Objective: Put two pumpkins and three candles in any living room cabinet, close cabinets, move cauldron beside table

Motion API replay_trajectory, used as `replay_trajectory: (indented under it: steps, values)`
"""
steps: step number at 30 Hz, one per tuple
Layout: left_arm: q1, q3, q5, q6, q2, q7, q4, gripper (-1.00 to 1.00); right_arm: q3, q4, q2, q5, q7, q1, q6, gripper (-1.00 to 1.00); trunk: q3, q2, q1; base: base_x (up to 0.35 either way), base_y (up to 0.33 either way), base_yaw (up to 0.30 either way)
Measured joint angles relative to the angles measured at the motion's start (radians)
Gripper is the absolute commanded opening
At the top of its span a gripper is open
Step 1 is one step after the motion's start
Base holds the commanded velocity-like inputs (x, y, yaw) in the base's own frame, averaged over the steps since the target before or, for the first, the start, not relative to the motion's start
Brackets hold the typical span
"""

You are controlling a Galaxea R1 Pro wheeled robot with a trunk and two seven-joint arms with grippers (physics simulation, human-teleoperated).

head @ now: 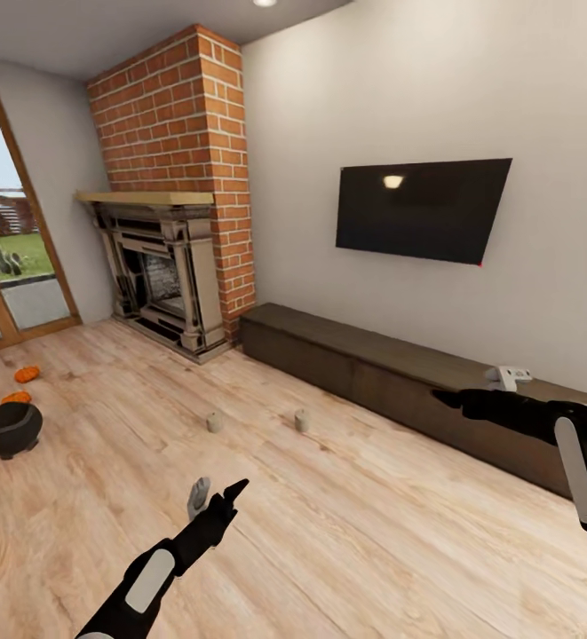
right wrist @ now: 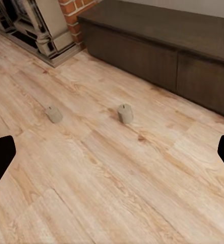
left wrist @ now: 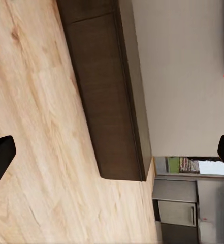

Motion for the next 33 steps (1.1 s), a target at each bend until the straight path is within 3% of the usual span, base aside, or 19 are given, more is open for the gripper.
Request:
replay_trajectory:
  steps: [19, 33]
  values:
    - [0.001, -0.006, 0.001, -0.011, 0.001, -0.027, 0.024, 1.0, 0.002, 0.0, 0.001, 0.0, 0.0, 0.001, 0.0, 1.0, 0.0, 0.0, 0.0, 0.287, 0.224, -0.025]
    - [0.001, -0.01, -0.004, -0.013, -0.005, -0.027, 0.026, 1.0, 0.003, 0.0, 0.001, -0.001, 0.0, 0.0, 0.0, 1.0, 0.0, 0.0, 0.0, 0.318, 0.11, -0.236]
